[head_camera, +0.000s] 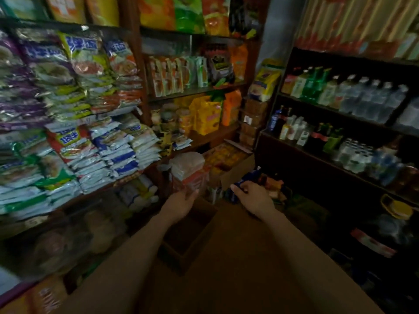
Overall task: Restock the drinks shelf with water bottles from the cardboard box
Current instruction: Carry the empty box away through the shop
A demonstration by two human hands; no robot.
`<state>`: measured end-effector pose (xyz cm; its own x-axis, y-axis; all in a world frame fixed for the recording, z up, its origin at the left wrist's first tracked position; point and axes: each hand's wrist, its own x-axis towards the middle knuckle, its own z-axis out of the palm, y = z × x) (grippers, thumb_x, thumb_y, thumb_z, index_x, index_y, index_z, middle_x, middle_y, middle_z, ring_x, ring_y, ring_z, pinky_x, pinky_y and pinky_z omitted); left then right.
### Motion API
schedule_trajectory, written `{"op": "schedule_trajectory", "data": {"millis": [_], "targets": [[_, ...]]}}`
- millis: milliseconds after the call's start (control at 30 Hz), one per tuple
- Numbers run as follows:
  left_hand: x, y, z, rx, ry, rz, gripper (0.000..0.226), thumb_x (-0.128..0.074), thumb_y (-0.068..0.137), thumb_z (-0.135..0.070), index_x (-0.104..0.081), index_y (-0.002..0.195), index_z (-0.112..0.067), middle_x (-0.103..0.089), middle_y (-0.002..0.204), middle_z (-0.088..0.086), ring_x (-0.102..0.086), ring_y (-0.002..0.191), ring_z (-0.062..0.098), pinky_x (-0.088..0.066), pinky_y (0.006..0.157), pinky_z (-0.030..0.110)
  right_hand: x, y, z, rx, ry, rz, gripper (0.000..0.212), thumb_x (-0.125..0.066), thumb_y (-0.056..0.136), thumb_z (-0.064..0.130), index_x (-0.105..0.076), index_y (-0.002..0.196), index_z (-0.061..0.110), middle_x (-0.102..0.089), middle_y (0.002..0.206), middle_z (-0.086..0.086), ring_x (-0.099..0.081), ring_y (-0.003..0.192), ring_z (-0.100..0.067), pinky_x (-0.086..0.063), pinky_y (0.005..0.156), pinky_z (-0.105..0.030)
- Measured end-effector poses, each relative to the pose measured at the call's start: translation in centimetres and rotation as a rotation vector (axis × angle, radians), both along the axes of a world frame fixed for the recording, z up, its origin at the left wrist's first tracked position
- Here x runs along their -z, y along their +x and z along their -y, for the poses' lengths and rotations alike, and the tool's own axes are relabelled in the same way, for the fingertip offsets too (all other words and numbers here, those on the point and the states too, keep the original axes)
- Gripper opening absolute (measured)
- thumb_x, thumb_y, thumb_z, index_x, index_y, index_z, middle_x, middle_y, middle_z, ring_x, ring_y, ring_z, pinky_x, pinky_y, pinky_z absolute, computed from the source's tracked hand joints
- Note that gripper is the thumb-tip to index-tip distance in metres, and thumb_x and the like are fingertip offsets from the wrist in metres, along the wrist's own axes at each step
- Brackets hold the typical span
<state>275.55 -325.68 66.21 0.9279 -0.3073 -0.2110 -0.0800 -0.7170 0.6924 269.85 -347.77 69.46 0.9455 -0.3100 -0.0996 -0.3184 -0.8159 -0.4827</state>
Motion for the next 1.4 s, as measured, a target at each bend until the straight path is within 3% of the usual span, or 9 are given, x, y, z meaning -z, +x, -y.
{"op": "schedule_trajectory", "data": {"millis": [167, 267, 400, 500, 633, 767, 867, 1000, 1400], "targets": [[2.3, 8.8, 1.7, -0.146, -0.003, -0.002, 0.058, -0.029, 0.094, -0.061, -0.063, 0.108, -0.016, -0.063, 0.103, 0.004, -0.060, 0.098, 0.024, -0.042, 0.081, 0.031, 2.6, 11.0, 2.4, -0.096, 0.096, -0.081, 0.062, -0.040, 0.092, 0.063, -0.055, 0.122, 0.011, -0.062, 0.106, -0.006, -0.060, 0.095, -0.021, -0.051, 0.078, -0.037], [3.0, 13.1, 2.6, -0.241, -0.027, -0.019, 0.045, -0.032, 0.099, -0.049, -0.061, 0.106, -0.016, -0.062, 0.104, 0.006, -0.057, 0.096, 0.022, -0.035, 0.078, 0.028, 4.2, 17.1, 3.5, -0.150, 0.125, -0.116, 0.056, -0.038, 0.088, 0.069, -0.053, 0.112, 0.020, -0.057, 0.105, -0.005, -0.057, 0.107, -0.026, -0.046, 0.082, -0.037], [5.8, 17.7, 3.1, -0.413, -0.112, -0.030, 0.050, -0.039, 0.096, -0.049, -0.064, 0.111, -0.009, -0.066, 0.110, 0.013, -0.060, 0.107, 0.028, -0.042, 0.089, 0.033, 6.7, 24.0, 4.3, -0.204, 0.185, -0.105, 0.056, -0.036, 0.086, 0.072, -0.053, 0.091, 0.018, -0.053, 0.084, 0.003, -0.056, 0.087, -0.020, -0.043, 0.075, -0.034], [8.6, 20.2, 3.6, -0.585, -0.156, -0.146, 0.050, -0.036, 0.098, -0.049, -0.060, 0.120, -0.011, -0.061, 0.122, 0.013, -0.054, 0.117, 0.032, -0.039, 0.099, 0.036, 9.6, 29.1, 4.9, -0.235, 0.272, -0.141, 0.056, -0.043, 0.092, 0.061, -0.060, 0.108, 0.010, -0.062, 0.107, -0.007, -0.058, 0.100, -0.025, -0.048, 0.090, -0.043], [13.1, 22.5, 4.9, -0.779, -0.162, -0.304, 0.056, -0.030, 0.099, -0.051, -0.056, 0.128, -0.011, -0.058, 0.127, 0.014, -0.054, 0.116, 0.032, -0.040, 0.102, 0.042, 13.4, 35.3, 5.9, -0.288, 0.344, -0.283, 0.046, -0.037, 0.095, 0.059, -0.057, 0.094, 0.017, -0.062, 0.106, -0.010, -0.058, 0.102, -0.027, -0.045, 0.094, -0.046], [17.8, 24.4, 6.4, -0.997, -0.248, -0.403, 0.063, -0.028, 0.097, -0.057, -0.056, 0.123, -0.008, -0.060, 0.106, 0.006, -0.057, 0.096, 0.021, -0.042, 0.082, 0.033, 17.7, 40.7, 6.9, -0.330, 0.340, -0.383, 0.059, -0.028, 0.098, 0.055, -0.047, 0.067, 0.009, -0.044, 0.065, -0.008, -0.049, 0.068, -0.025, -0.034, 0.064, -0.036], [21.1, 26.1, 7.1, -1.134, -0.260, -0.448, 0.064, -0.025, 0.097, -0.056, -0.059, 0.112, -0.005, -0.053, 0.080, -0.003, -0.053, 0.074, 0.013, -0.038, 0.074, 0.030, 22.0, 43.9, 7.9, -0.332, 0.336, -0.499, 0.061, -0.026, 0.097, 0.058, -0.059, 0.088, 0.007, -0.055, 0.083, -0.007, -0.053, 0.082, -0.023, -0.036, 0.068, -0.033], [26.2, 27.0, 6.9, -1.278, -0.297, -0.487, 0.062, -0.024, 0.096, -0.058, -0.060, 0.117, -0.013, -0.062, 0.106, 0.006, -0.057, 0.105, 0.026, -0.040, 0.086, 0.034, 28.5, 47.0, 8.5, -0.207, 0.439, -0.614, 0.075, -0.028, 0.090, 0.069, -0.054, 0.129, 0.012, -0.057, 0.128, -0.008, -0.054, 0.115, -0.024, -0.038, 0.091, -0.036], [43.7, 28.2, 4.7, -1.514, -0.229, -0.557, 0.064, -0.017, 0.097, -0.057, -0.054, 0.129, -0.015, -0.054, 0.132, 0.015, -0.050, 0.122, 0.034, -0.037, 0.087, 0.038, 46.9, 53.3, 7.8, -0.220, 0.397, -0.696, 0.068, -0.026, 0.093, 0.064, -0.050, 0.133, 0.013, -0.053, 0.129, -0.002, -0.049, 0.114, -0.017, -0.032, 0.089, -0.032]]}}
